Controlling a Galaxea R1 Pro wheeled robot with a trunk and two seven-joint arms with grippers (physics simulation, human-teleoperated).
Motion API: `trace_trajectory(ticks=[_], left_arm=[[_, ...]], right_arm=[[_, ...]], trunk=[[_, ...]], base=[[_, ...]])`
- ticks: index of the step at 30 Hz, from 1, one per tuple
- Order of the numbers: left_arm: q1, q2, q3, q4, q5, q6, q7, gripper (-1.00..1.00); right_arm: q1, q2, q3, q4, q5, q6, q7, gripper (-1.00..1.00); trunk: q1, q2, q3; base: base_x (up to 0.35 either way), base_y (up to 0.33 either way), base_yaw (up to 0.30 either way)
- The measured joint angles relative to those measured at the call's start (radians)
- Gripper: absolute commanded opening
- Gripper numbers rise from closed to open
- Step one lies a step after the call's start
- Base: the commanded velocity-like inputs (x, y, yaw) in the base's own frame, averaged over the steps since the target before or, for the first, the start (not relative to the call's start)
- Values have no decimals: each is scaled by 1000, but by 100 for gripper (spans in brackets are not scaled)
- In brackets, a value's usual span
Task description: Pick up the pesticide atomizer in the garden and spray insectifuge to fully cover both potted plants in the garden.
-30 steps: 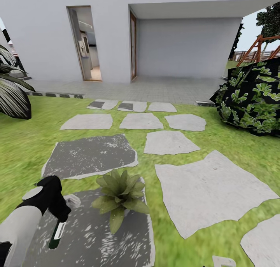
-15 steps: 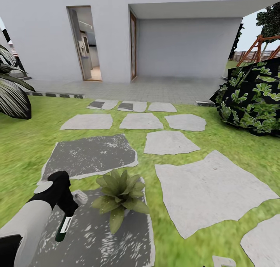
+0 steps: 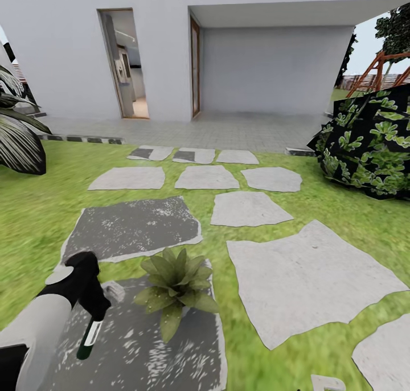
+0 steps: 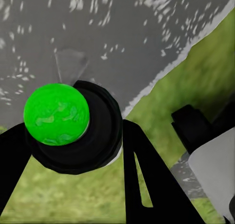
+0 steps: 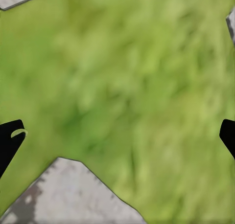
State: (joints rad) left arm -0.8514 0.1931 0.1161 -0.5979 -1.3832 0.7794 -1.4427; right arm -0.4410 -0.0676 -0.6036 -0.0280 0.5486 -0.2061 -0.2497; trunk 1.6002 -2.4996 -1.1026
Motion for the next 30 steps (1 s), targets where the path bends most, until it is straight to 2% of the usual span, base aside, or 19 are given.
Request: trace_trajectory(ticks=[3,5,6,8,11,14,16,18,28,30], left_arm=[[0,6,-1,1,1,0,-1,-100],[-1,0,0,1,3,0,-2,-100],[-4,-7,2,1,4,0,-3,-100],[-9,-47,4,1,8,1,-4,-100],[-2,-72,0,3,5,-2,-2,-100],[6,-60,-2,31,2,-14,-1,-100],[22,-28,-3,59,0,-48,1,-100],[40,-14,-2,64,1,-61,4,-100],[48,-5,14,48,12,-61,24,-100],[42,-9,15,29,13,-58,30,-100]], right_arm=[[0,0,0,0,0,0,0,100],[0,0,0,0,0,0,0,100],[0,0,0,0,0,0,0,100],[0,0,0,0,0,0,0,100],[0,0,0,0,0,0,0,100],[0,0,0,0,0,0,0,100],[0,0,0,0,0,0,0,100],[0,0,0,0,0,0,0,100],[0,0,0,-3,0,-5,0,100],[0,1,-1,-5,-3,-39,2,100]], trunk=[[0,0,0],[0,0,0],[0,0,0],[0,0,0],[0,0,0],[0,0,0],[0,0,0],[0,0,0],[0,0,0],[0,0,0]], base=[[0,0,0],[0,0,0],[0,0,0],[0,0,0],[0,0,0],[0,0,0],[0,0,0],[0,0,0],[0,0,0],[0,-98,0]])
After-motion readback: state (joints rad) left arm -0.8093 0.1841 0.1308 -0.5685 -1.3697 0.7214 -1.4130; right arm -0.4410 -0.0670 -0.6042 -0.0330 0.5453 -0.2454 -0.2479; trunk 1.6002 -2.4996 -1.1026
